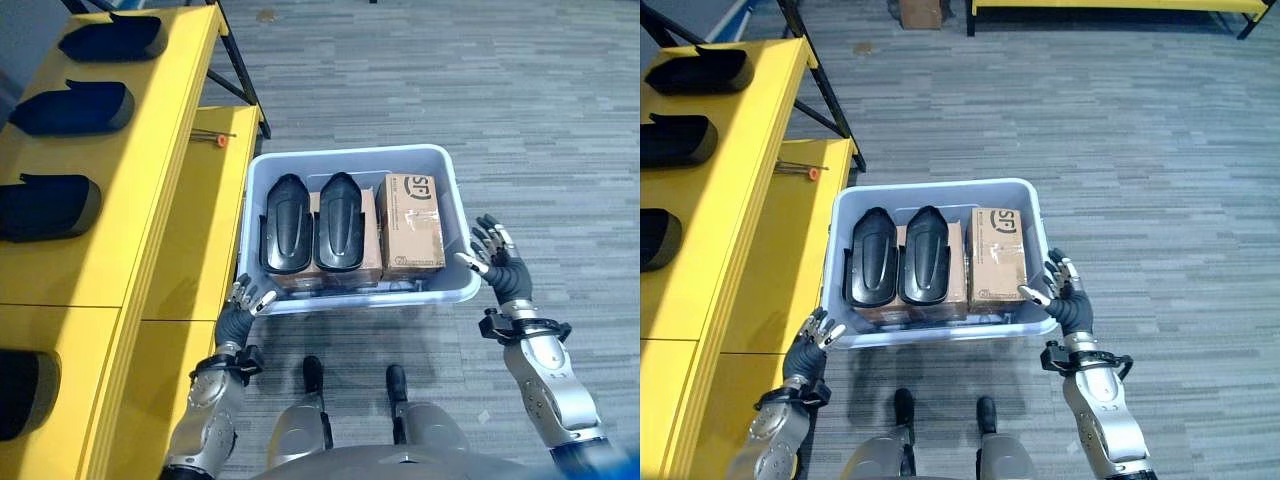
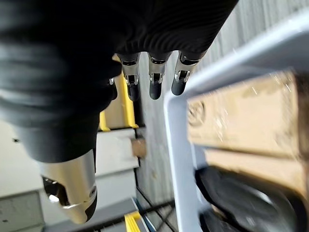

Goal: Move parts from the plastic box to the shelf.

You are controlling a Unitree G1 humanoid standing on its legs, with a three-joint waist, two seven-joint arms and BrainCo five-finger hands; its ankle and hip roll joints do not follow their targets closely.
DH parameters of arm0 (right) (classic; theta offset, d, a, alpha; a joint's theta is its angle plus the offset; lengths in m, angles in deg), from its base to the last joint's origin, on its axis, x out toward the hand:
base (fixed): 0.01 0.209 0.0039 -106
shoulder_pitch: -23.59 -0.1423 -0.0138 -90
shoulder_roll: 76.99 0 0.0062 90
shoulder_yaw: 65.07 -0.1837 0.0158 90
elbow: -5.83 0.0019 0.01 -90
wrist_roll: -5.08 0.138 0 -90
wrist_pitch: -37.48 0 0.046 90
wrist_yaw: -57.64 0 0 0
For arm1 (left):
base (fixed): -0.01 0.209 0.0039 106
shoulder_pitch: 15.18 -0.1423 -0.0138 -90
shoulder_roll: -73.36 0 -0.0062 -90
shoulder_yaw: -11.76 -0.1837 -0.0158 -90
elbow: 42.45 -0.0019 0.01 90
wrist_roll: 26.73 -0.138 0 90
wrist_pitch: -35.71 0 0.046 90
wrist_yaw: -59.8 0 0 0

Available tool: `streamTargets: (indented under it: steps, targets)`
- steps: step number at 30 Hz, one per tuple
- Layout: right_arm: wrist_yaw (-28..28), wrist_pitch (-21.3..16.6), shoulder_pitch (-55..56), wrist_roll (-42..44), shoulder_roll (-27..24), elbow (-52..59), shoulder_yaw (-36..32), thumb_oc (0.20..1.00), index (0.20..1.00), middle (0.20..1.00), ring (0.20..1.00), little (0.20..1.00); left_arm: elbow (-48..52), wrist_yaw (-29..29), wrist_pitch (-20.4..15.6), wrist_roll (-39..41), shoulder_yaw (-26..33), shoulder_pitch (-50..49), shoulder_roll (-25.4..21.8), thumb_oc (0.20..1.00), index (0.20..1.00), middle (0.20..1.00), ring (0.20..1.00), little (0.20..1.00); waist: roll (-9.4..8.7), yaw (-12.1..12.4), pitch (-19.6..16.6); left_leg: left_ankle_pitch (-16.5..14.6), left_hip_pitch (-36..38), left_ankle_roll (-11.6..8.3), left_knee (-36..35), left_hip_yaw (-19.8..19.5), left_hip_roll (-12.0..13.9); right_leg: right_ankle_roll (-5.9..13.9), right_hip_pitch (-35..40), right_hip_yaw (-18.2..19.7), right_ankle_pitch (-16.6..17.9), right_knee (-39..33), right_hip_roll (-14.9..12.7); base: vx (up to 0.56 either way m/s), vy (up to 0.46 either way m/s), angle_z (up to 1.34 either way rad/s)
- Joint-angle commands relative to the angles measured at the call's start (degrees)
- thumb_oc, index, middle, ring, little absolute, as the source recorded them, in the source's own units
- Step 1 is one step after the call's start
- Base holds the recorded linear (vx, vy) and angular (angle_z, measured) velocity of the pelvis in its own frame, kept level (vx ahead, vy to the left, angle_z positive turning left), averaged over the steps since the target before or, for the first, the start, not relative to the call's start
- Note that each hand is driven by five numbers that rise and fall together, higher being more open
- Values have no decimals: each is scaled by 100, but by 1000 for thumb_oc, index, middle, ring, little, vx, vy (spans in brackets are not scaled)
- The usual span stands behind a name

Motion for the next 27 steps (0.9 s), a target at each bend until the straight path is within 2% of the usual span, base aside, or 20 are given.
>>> streamTargets:
  steps: [1, 5, 7, 17, 27]
  targets:
    - [46, -216, -112, -50, 11, 406, -169, 1000, 1000, 1000, 1000, 1000, 405, 65, -245, -153, 130, -360, -172, 1000, 1000, 1000, 1000, 1000, -189, 142, -165, -157, -483, -313, 879, -49, 584, 680, -41, -287, 413, -183, -838, -26, 40, 3]
    - [-35, -266, -479, -5, -48, 450, 26, 1000, 1000, 1000, 1000, 1000, 483, 115, -276, -184, -40, -63, -296, 1000, 1000, 1000, 1000, 1000, -222, 75, -54, -142, -785, -315, 984, -40, 532, 693, -316, -303, 510, -171, -896, -44, 13, 2]
    - [-206, -315, -1018, -90, -66, 380, 286, 1000, 1000, 1000, 1000, 1000, 562, 203, -329, -154, -164, 199, -315, 1000, 1000, 1000, 1000, 1000, -215, 84, 81, -83, -965, -336, 982, -40, 532, 689, -578, -288, 580, -125, -883, -107, -12, -4]
    - [-863, -218, -2876, -390, 172, -321, 1245, 1000, 1000, 1000, 1000, 1000, 836, 639, -554, 1, -494, 914, -215, 1000, 1000, 1000, 1000, 1000, -106, 286, 641, 118, -1489, -416, 999, -84, 553, 653, -1243, -381, 678, 126, -833, -53, -30, -1]
    - [-1249, -209, -3887, -404, 377, -963, 1470, 1000, 1000, 1000, 1000, 1000, 860, 865, -682, 89, -683, 1318, -179, 1000, 1000, 1000, 1000, 1000, -68, 454, 1002, 131, -1844, -417, 1094, -199, 521, 615, -1605, -455, 627, 400, -810, -8, -15, 4]
